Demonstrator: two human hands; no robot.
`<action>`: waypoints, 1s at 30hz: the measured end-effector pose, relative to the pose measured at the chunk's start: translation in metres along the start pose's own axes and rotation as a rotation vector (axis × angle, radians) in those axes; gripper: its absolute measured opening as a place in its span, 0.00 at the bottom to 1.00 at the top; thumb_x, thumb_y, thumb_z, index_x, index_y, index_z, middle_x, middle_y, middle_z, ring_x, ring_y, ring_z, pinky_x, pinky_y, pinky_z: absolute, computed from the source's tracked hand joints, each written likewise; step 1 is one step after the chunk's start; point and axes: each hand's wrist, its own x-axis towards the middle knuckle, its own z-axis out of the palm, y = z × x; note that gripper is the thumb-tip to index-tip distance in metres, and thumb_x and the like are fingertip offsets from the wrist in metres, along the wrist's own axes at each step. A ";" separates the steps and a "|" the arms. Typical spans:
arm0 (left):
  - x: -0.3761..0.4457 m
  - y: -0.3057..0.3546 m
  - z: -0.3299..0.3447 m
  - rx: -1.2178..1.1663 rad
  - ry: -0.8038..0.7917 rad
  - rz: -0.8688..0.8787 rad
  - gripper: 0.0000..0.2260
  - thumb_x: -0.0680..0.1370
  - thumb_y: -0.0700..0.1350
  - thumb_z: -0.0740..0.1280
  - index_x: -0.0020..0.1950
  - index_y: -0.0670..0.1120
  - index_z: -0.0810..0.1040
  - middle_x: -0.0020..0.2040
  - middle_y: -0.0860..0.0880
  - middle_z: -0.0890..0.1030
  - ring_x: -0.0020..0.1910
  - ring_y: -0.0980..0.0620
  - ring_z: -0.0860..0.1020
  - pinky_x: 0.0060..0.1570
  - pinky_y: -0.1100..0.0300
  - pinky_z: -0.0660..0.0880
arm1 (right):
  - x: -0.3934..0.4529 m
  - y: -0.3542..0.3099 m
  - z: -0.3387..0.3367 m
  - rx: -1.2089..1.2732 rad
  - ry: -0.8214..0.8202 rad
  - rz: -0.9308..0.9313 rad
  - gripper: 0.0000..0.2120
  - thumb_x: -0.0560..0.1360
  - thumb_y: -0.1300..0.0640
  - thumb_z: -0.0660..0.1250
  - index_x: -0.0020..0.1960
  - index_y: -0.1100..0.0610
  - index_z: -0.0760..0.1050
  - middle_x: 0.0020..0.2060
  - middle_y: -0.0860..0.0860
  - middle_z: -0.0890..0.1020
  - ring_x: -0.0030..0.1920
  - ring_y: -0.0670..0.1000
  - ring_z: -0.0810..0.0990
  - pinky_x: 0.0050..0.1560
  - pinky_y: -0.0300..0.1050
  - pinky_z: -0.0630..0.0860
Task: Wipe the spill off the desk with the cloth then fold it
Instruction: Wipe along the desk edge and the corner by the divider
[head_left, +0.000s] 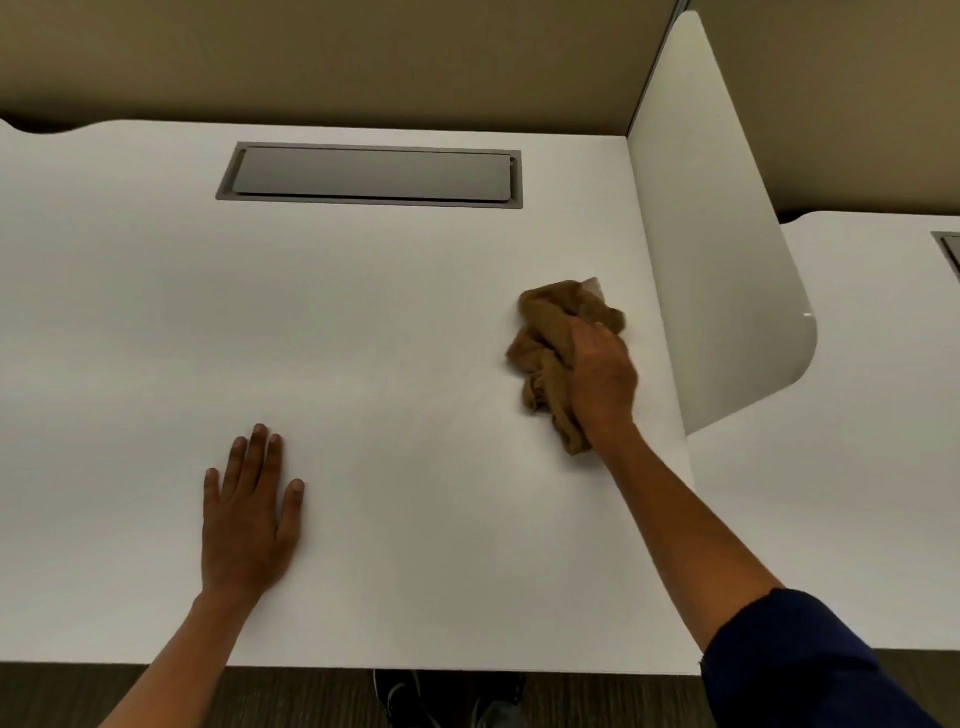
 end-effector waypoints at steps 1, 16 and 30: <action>0.000 0.000 0.000 0.001 0.001 -0.003 0.30 0.81 0.58 0.46 0.81 0.47 0.52 0.82 0.52 0.50 0.81 0.51 0.48 0.78 0.44 0.48 | 0.001 0.010 -0.004 -0.014 0.001 0.041 0.14 0.81 0.62 0.60 0.66 0.58 0.75 0.58 0.58 0.80 0.59 0.58 0.77 0.62 0.53 0.73; -0.001 0.001 0.001 0.001 -0.001 -0.004 0.30 0.81 0.58 0.46 0.82 0.48 0.51 0.82 0.52 0.48 0.81 0.52 0.46 0.78 0.44 0.47 | 0.013 -0.024 0.012 0.122 -0.039 0.114 0.12 0.80 0.54 0.63 0.61 0.55 0.77 0.48 0.54 0.83 0.48 0.56 0.81 0.51 0.49 0.75; -0.001 0.005 -0.004 -0.002 -0.005 0.000 0.31 0.80 0.59 0.45 0.81 0.46 0.52 0.82 0.49 0.50 0.81 0.50 0.48 0.77 0.43 0.48 | -0.095 -0.130 0.027 0.372 -0.252 -0.231 0.14 0.77 0.60 0.66 0.62 0.58 0.78 0.49 0.56 0.84 0.50 0.57 0.81 0.60 0.50 0.73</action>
